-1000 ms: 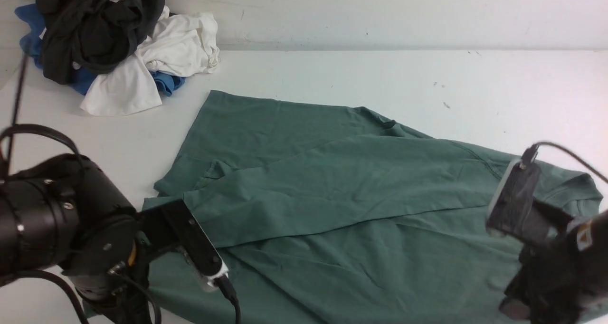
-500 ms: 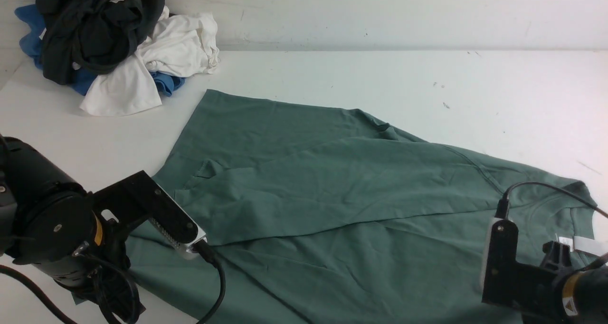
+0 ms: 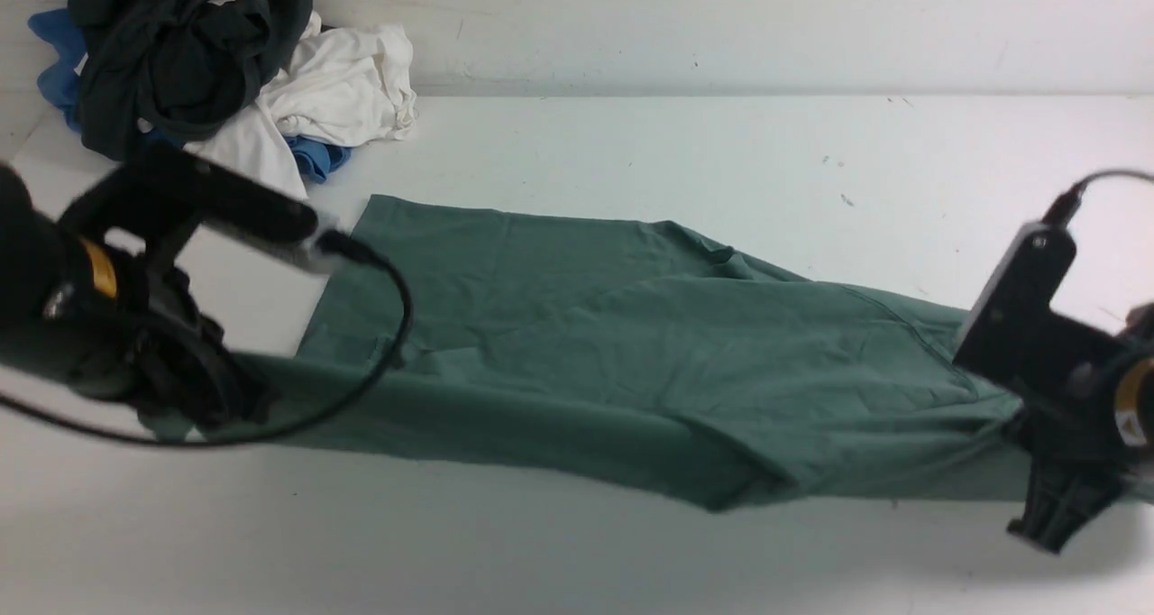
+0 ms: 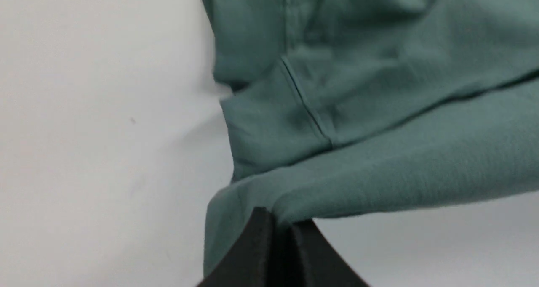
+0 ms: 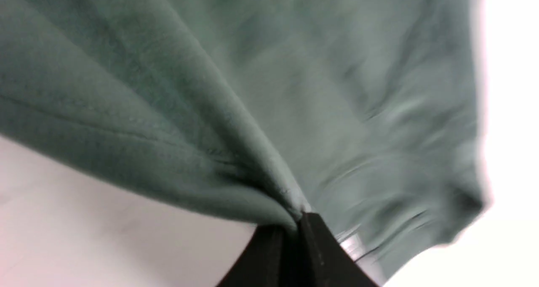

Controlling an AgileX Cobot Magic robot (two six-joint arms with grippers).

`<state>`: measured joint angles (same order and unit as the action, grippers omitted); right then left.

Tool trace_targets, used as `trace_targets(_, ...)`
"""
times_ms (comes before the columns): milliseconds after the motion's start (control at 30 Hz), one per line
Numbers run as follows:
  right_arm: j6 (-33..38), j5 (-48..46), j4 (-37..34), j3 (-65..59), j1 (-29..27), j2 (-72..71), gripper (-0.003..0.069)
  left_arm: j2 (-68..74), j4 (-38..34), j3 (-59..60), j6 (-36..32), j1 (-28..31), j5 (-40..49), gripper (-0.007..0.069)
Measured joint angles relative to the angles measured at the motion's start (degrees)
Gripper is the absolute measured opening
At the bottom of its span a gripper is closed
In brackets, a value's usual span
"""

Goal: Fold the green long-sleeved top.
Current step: Use both arms to drag the lower edge of the fabric forward and fold it over the upper edge

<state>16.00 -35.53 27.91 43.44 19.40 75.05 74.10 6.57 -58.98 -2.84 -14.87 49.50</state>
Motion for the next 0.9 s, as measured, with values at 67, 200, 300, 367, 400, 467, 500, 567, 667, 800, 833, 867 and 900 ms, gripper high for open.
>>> trace_targets(67,-0.25,5.45,2.19,3.21,-3.1,3.18,0.0017,6.02,-0.65,-6.71,0.0,2.16,-0.92,0.0013)
trace_targets(200,-0.39,13.73,3.21,9.18,-7.83,12.0,0.0018,18.32,-1.01,-20.0,0.35,4.67,-3.22,0.0013)
trace_targets(300,-1.72,16.0,1.92,14.76,-10.05,19.23,0.0023,30.22,-1.06,-30.76,0.39,5.13,-4.86,0.0015)
trace_targets(367,-2.17,16.06,1.3,16.57,-10.37,21.86,0.0031,34.66,-1.06,-33.99,0.39,5.17,-4.86,0.0017)
trace_targets(400,-2.63,16.06,0.79,18.19,-10.45,24.37,0.005,39.06,-1.06,-38.44,0.39,5.23,-4.86,0.0034)
trace_targets(467,-3.28,16.06,0.44,19.91,-10.5,27.44,0.008,44.11,-0.89,-42.95,0.39,5.36,-4.69,0.0062)
trace_targets(500,-3.9,16.06,0.32,21.37,-10.5,29.65,0.0122,48.9,-0.89,-47.46,0.45,5.42,-4.0,0.0104)
trace_targets(567,-5.26,15.62,0.28,23.14,-10.5,31.59,0.0185,54.89,-0.62,-53.2,0.53,5.45,-1.44,0.0172)
trace_targets(667,-7.82,13.29,0.15,25.94,-10.5,32.16,0.0287,60.84,0.56,-62.64,0.85,5.49,4.27,0.0306)
trace_targets(800,-10.77,9.63,-0.26,29.96,-10.27,30.63,0.033,61.98,1.62,-69.42,0.79,5.56,10.29,0.04)
trace_targets(833,-11.47,8.02,-1.1,31.2,-9.72,29.86,0.0326,61.38,1.61,-70.92,0.79,5.56,12.23,0.0413)
trace_targets(867,-11.81,6.97,-2.26,31.85,-9.07,29.21,0.0309,60.82,1.55,-71.49,0.74,5.56,13.71,0.0416)
trace_targets(900,-11.81,6.81,-2.59,31.85,-9.07,29.09,0.0309,60.82,1.55,-71.49,0.72,5.56,13.71,0.0416)
